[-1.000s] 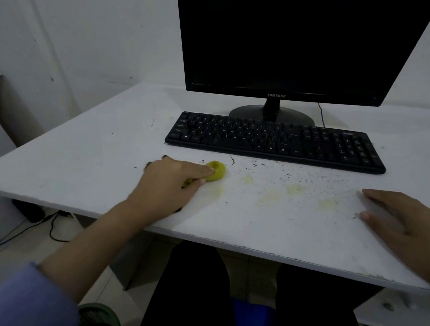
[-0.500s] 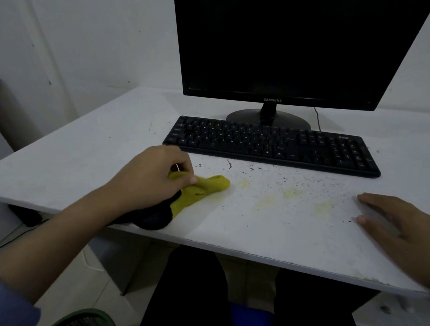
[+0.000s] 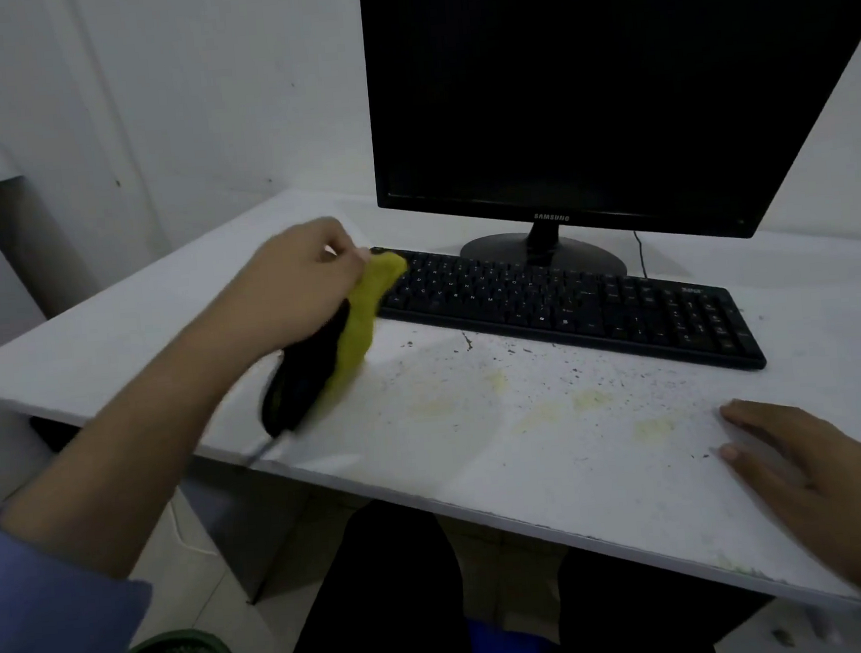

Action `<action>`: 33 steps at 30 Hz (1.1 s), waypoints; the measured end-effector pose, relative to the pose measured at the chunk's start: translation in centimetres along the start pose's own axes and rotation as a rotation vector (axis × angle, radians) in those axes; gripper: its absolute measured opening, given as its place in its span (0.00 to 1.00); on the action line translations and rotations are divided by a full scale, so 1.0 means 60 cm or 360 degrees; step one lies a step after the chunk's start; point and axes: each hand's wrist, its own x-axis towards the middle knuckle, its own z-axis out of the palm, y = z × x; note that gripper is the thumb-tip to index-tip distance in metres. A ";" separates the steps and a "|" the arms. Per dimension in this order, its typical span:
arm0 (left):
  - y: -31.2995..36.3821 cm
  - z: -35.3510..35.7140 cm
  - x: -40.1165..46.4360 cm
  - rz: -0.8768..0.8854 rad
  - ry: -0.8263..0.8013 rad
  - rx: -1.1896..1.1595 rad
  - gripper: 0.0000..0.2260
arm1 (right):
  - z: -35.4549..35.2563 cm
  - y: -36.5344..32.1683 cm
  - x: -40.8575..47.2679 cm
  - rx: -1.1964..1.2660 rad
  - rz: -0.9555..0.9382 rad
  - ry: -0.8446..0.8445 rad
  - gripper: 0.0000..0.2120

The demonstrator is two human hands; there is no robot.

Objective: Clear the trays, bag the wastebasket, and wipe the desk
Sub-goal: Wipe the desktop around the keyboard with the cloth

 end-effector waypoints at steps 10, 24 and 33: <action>-0.019 0.112 -0.049 0.0316 -0.0121 -0.0026 0.02 | -0.003 0.001 -0.001 0.0042 -0.0005 -0.0021 0.19; -0.123 0.089 -0.024 0.0677 -0.1089 0.0450 0.33 | -0.005 -0.004 -0.003 0.0061 0.0003 -0.0005 0.18; -0.072 0.142 -0.058 0.0477 -0.0836 0.0796 0.33 | -0.004 -0.004 -0.002 0.0038 -0.0007 -0.0001 0.18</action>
